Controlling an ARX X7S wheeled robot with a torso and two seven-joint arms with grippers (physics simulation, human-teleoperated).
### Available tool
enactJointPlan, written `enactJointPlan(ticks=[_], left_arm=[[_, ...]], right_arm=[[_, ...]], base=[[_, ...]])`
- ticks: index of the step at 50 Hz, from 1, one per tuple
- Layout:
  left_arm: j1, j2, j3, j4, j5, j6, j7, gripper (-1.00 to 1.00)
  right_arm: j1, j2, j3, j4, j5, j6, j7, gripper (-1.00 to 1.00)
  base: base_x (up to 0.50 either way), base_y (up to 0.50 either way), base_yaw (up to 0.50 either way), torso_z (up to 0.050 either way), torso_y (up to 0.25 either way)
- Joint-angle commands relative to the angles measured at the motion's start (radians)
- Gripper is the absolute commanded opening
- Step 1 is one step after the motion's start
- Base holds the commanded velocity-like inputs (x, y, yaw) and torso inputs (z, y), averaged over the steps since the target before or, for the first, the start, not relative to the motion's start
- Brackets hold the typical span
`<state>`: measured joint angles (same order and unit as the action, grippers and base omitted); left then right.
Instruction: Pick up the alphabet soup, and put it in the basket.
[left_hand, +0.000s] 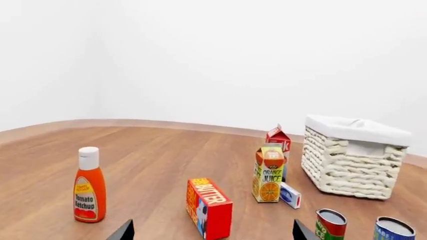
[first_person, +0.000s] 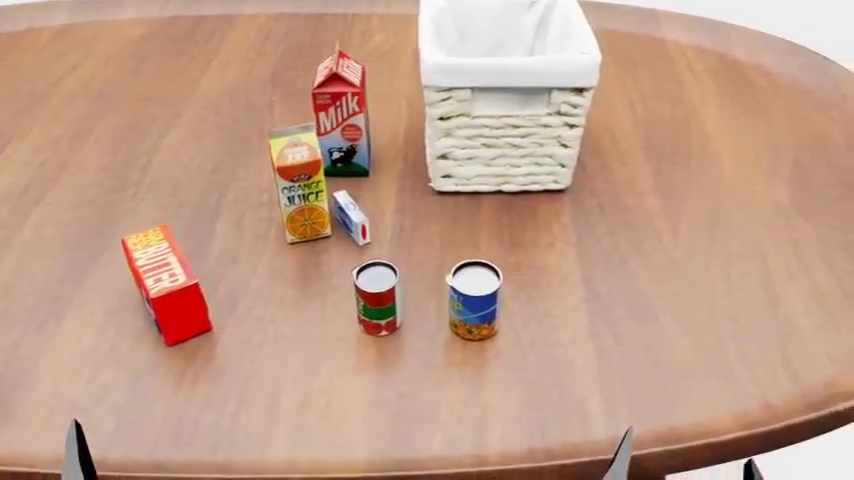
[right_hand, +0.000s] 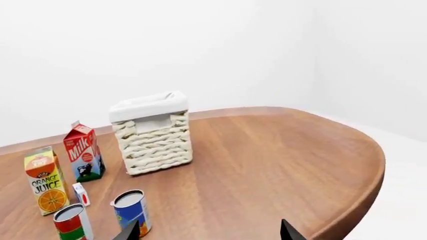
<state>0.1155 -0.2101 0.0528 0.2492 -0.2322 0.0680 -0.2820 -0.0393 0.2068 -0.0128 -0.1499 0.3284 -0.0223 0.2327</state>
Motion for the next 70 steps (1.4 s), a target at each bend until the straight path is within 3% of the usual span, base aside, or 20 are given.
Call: enactJointPlan(ticks=[1, 70], left_arm=[[0.001, -0.005, 0.005, 0.002, -0.003, 0.002, -0.007, 1.0], [0.008, -0.032, 0.03, 0.011, -0.016, 0.025, -0.041, 1.0]], right_arm=[[-0.001, 0.006, -0.01, -0.004, 0.006, 0.005, 0.002, 1.0], [-0.034, 0.032, -0.07, -0.019, 0.027, -0.1, -0.05, 1.0]], base=[[0.0, -0.14, 0.0, 0.0, 0.0], [0.07, -0.07, 0.0, 0.0, 0.0]])
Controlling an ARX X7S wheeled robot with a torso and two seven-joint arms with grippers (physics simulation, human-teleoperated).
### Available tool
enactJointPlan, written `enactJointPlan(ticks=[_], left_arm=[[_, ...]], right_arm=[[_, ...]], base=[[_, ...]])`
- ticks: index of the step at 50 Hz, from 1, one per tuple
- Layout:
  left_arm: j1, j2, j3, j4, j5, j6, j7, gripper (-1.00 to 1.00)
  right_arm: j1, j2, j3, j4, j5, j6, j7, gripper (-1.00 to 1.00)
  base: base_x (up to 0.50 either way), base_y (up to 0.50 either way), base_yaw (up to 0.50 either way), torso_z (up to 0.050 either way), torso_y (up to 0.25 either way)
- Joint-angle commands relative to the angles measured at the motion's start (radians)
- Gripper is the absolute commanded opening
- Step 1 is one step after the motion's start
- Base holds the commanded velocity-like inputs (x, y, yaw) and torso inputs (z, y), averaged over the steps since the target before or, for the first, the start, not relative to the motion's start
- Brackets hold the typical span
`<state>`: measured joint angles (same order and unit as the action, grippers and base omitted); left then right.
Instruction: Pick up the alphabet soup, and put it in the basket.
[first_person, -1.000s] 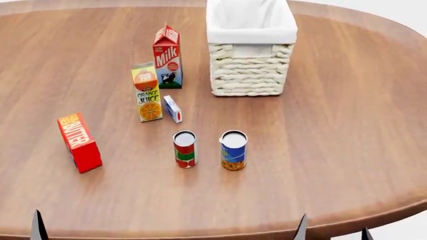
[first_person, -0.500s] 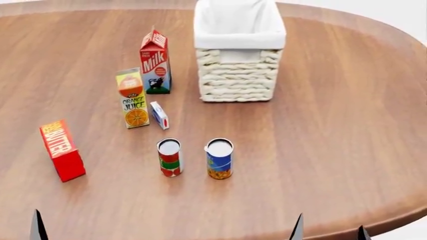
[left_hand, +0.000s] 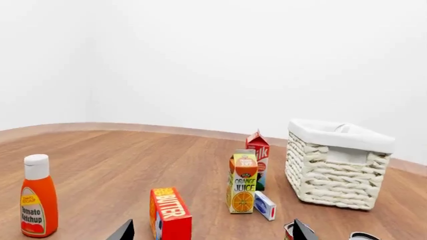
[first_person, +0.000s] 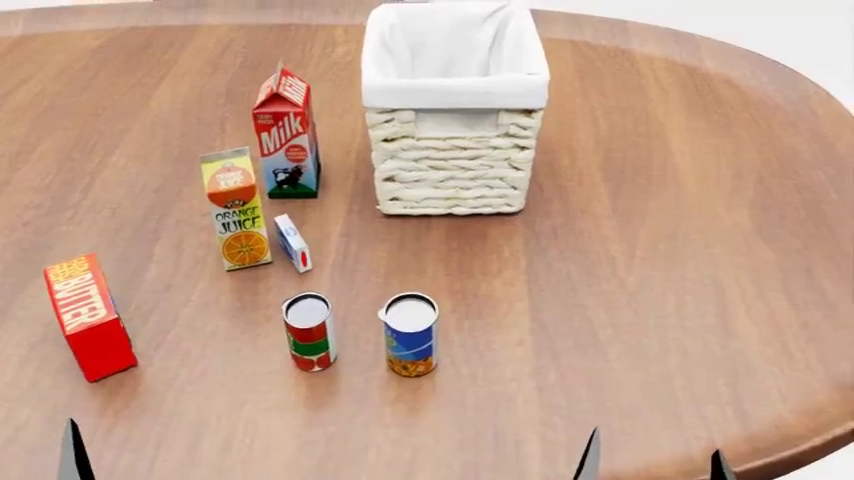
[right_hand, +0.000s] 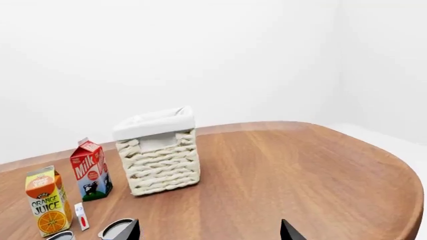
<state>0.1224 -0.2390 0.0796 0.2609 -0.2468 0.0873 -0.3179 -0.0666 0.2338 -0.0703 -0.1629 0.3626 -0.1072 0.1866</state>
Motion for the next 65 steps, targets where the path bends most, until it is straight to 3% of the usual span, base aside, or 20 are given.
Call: enactJointPlan(ticks=[1, 65], left_arm=[[0.001, -0.004, 0.003, 0.0, -0.001, 0.007, -0.006, 1.0], [0.003, -0.024, 0.023, 0.001, -0.014, 0.024, -0.031, 1.0]], right_arm=[[-0.008, 0.005, -0.013, -0.007, -0.008, -0.016, -0.004, 1.0], [-0.019, 0.022, -0.054, -0.014, -0.038, -0.066, 0.014, 1.0]], base=[[0.16, -0.08, 0.0, 0.0, 0.0], [0.34, -0.08, 0.0, 0.0, 0.0]])
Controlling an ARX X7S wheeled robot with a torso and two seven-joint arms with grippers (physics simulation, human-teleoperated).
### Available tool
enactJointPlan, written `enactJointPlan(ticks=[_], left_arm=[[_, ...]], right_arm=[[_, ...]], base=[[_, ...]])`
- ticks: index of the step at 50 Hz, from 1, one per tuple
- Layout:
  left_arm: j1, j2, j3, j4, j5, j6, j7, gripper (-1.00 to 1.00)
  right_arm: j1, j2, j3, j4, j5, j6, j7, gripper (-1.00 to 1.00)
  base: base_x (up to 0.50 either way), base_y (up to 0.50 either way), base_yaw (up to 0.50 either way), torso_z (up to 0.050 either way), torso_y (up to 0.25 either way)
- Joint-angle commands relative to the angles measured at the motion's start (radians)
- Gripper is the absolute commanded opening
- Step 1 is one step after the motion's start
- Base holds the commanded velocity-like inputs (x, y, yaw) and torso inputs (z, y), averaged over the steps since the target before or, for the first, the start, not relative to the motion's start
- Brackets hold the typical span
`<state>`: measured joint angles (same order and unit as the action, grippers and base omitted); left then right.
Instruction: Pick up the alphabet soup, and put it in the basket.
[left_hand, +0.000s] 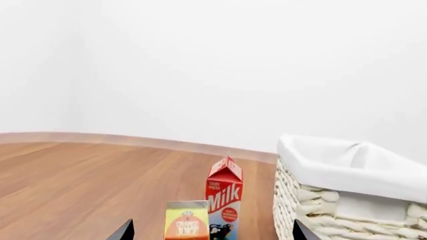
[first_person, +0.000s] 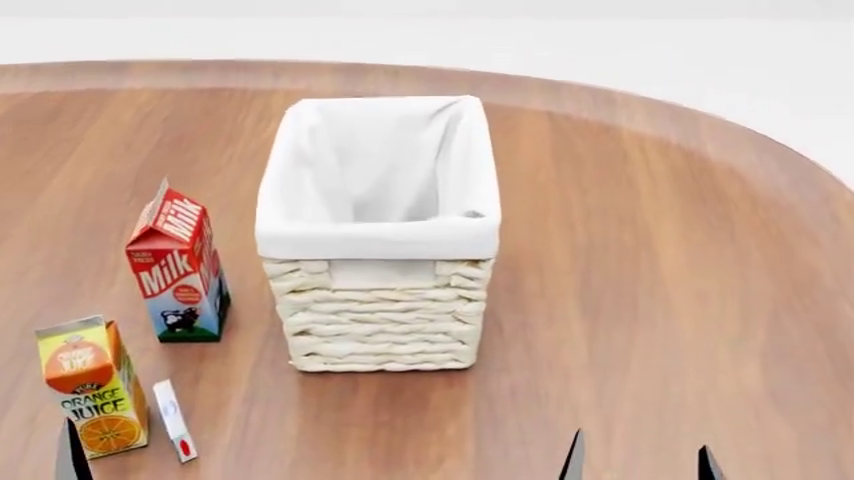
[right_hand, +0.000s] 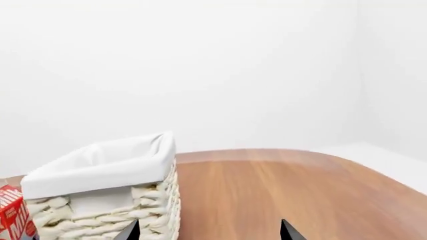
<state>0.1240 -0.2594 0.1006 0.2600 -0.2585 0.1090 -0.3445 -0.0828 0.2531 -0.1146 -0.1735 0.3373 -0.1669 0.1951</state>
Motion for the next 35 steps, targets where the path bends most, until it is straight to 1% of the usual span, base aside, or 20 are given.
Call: enactJointPlan(ticks=[1, 25, 26, 35], left_arm=[[0.001, -0.004, 0.002, 0.002, -0.003, 0.002, -0.005, 1.0], [-0.007, -0.011, 0.01, -0.016, -0.006, 0.014, -0.009, 1.0], [-0.008, -0.011, 0.01, -0.018, -0.006, 0.015, -0.009, 1.0], [-0.01, -0.014, 0.01, -0.027, -0.01, 0.024, -0.008, 1.0]], right_arm=[[-0.003, 0.003, -0.01, -0.004, -0.014, -0.007, 0.007, 1.0], [0.0, 0.009, -0.029, 0.004, -0.028, -0.017, 0.011, 1.0], [0.006, 0.01, -0.028, 0.01, -0.005, -0.003, 0.004, 1.0], [0.003, 0.011, -0.032, 0.01, -0.019, -0.015, 0.011, 1.0]], base=[[0.35, 0.0, 0.0, 0.0, 0.0], [0.33, 0.0, 0.0, 0.0, 0.001], [0.03, 0.0, 0.0, 0.0, 0.0], [0.0, 0.0, 0.0, 0.0, 0.0]])
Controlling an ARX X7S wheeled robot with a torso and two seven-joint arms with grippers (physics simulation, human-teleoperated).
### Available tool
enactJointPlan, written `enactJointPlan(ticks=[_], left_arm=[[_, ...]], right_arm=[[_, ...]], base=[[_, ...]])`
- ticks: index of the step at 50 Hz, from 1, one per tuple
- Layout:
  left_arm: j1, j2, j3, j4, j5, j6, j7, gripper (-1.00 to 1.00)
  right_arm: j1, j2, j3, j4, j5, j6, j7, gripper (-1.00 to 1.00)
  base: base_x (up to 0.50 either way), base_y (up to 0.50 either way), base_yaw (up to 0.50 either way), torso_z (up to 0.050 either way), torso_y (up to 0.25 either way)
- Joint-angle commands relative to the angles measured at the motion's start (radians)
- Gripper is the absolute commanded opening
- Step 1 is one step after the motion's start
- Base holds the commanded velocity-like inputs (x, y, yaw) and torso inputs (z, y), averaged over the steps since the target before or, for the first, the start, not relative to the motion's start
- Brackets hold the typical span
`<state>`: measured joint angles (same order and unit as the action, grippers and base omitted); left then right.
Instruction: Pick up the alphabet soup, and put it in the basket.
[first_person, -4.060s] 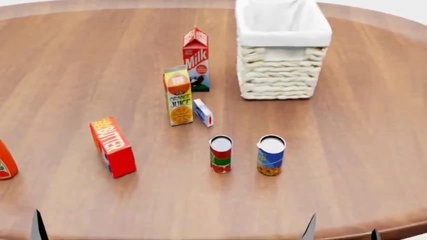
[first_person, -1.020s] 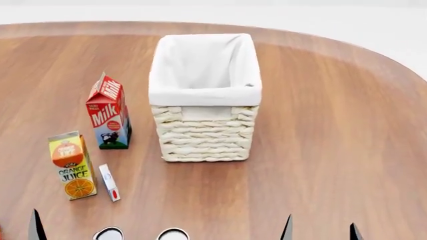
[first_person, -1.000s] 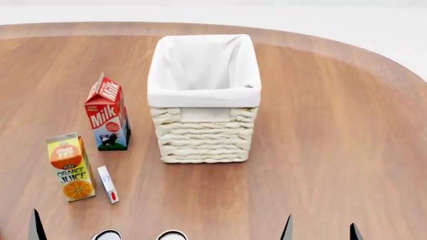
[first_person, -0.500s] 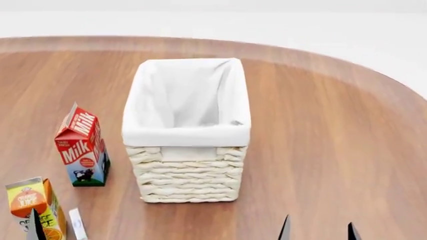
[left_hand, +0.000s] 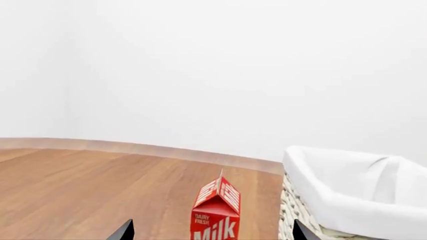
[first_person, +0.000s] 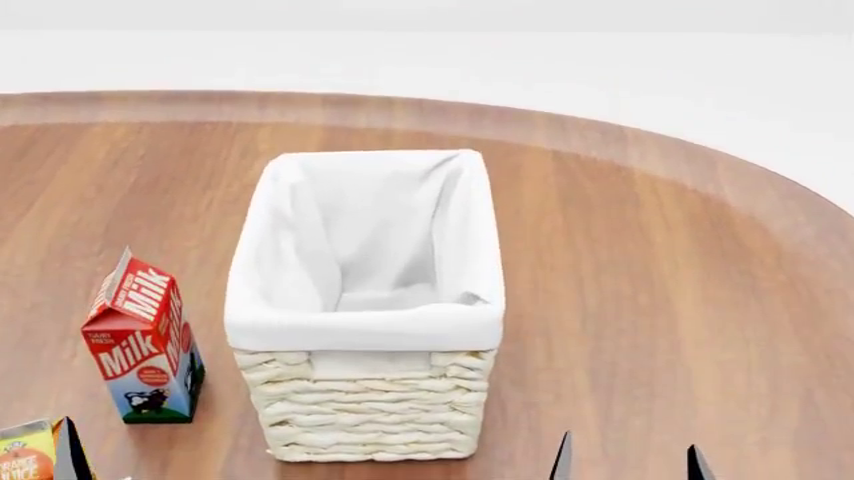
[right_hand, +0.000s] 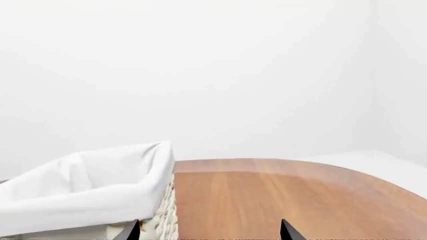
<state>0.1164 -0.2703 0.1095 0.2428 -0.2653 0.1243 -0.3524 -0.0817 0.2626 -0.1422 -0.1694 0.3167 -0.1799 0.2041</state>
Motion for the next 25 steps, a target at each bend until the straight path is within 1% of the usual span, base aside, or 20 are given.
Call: enactJointPlan(ticks=[1, 10, 25], left_arm=[[-0.002, -0.003, 0.002, -0.011, -0.003, 0.01, 0.0, 1.0], [-0.003, -0.005, 0.005, -0.01, -0.004, 0.01, -0.004, 1.0], [0.002, -0.011, 0.009, 0.001, -0.005, 0.008, -0.012, 1.0]], right_arm=[[0.002, 0.001, -0.004, 0.007, 0.0, -0.007, 0.004, 1.0], [0.004, 0.004, -0.006, 0.007, 0.011, -0.005, 0.004, 1.0], [0.003, 0.01, -0.011, 0.006, 0.015, -0.005, 0.007, 1.0]], base=[[0.0, 0.0, 0.0, 0.0, 0.0], [0.17, 0.0, 0.0, 0.0, 0.0], [0.01, 0.0, 0.0, 0.0, 0.0]])
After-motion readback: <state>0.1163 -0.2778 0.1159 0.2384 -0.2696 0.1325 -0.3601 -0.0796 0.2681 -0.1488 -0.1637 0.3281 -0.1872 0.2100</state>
